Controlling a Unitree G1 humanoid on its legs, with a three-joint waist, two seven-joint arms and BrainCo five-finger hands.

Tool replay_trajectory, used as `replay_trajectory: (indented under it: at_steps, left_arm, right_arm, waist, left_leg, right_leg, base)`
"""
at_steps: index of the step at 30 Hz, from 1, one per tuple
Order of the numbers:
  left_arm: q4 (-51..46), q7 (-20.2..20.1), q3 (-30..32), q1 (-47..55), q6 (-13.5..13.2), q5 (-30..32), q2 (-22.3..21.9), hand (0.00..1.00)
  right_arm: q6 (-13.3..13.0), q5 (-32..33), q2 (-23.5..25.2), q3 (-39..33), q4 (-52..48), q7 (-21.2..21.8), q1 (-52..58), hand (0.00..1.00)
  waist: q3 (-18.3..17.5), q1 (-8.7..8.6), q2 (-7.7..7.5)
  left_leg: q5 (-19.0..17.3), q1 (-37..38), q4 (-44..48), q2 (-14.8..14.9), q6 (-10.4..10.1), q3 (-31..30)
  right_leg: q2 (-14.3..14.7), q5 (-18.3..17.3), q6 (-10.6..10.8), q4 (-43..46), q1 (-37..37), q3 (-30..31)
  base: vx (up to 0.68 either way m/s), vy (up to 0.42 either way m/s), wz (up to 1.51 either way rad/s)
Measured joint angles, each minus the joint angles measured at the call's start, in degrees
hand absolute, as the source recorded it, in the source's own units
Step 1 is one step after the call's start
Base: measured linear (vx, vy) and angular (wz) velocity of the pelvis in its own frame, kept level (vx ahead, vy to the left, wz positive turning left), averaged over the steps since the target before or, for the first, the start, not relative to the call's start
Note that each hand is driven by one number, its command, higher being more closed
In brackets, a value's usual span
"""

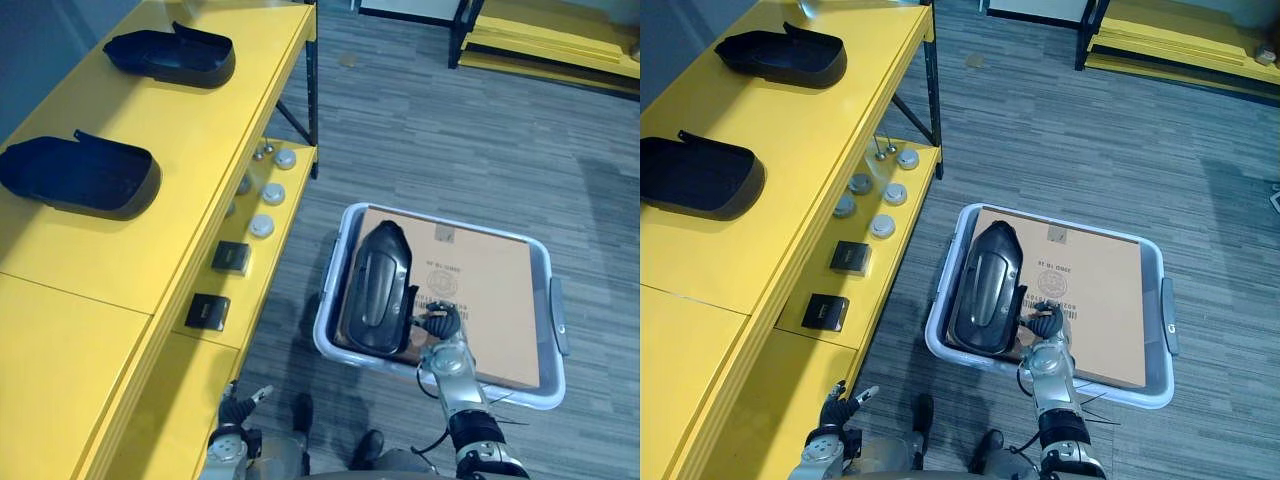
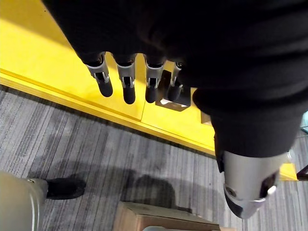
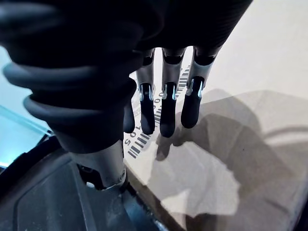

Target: Walk over and take plastic housings, then place them on the shelf

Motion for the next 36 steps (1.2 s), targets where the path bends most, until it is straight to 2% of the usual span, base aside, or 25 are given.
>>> replay_trajectory:
  at_steps: [9, 18, 23, 30, 36]
  left_arm:
    - [0.0, 0.0, 0.0, -0.2, 0.0, 0.0, 0.0, 0.0]
    - [-1.5, 0.0, -0.2, -1.8, 0.0, -0.2, 0.0, 0.0]
    - [-8.5, 0.2, -3.8, -1.8, -0.1, -0.1, -0.2, 0.0]
    - [-20.0, 0.5, -10.1, -1.9, -0.7, 0.9, -1.3, 0.0]
    - [-35.7, 1.5, -13.9, -1.8, -2.0, 1.0, -2.7, 0.0]
  right_arm:
    - [0.0, 2.1, 0.0, 1.1, 1.8, 1.2, -2.0, 1.0]
    - [-1.1, 4.4, 0.1, 1.2, -2.0, 1.1, -3.0, 1.0]
    - [-1.7, 4.6, -0.3, 1.4, -12.0, 0.2, 0.0, 1.0]
    - [-4.2, 4.7, -0.2, 2.9, -24.0, -2.0, 5.6, 1.0]
    - [-5.1, 4.1, -0.1, 6.7, -34.8, -4.1, 7.4, 1.0]
  waist:
    - [0.0, 0.58, -0.08]
    - [0.3, -0.29, -0.49]
    - [0.4, -0.16, -0.69]
    - [0.4, -0.3, -0.7]
    - [0.3, -0.41, -0.72]
  left_leg:
    - [0.1, -0.4, 0.0, -0.1, 0.1, -0.1]
    - [0.1, 0.1, 0.0, 0.0, 0.1, 1.3]
    - [0.1, 0.0, 0.0, 0.0, 0.1, 1.2]
    - [0.0, 0.0, 0.2, 0.0, 0.1, 1.1]
    - [0.0, 0.4, 1.0, 0.0, 0.2, 0.5]
  right_leg:
    - [0.0, 0.0, 0.0, -0.2, -0.2, -0.5]
    - [-0.1, 0.2, 0.0, -0.3, -0.2, 0.9]
    - [-0.1, 0.3, 0.0, -0.4, -0.2, 1.0]
    - [0.0, 0.2, 0.0, -0.3, -0.2, 1.2]
    - [0.0, 0.0, -0.3, -0.1, 0.6, 1.0]
  base:
    - [0.0, 0.005, 0.04]
    - [0.0, 0.003, -0.07]
    - [0.0, 0.0, 0.0]
    - [0.0, 0.0, -0.01]
    - [-0.01, -0.006, 0.03]
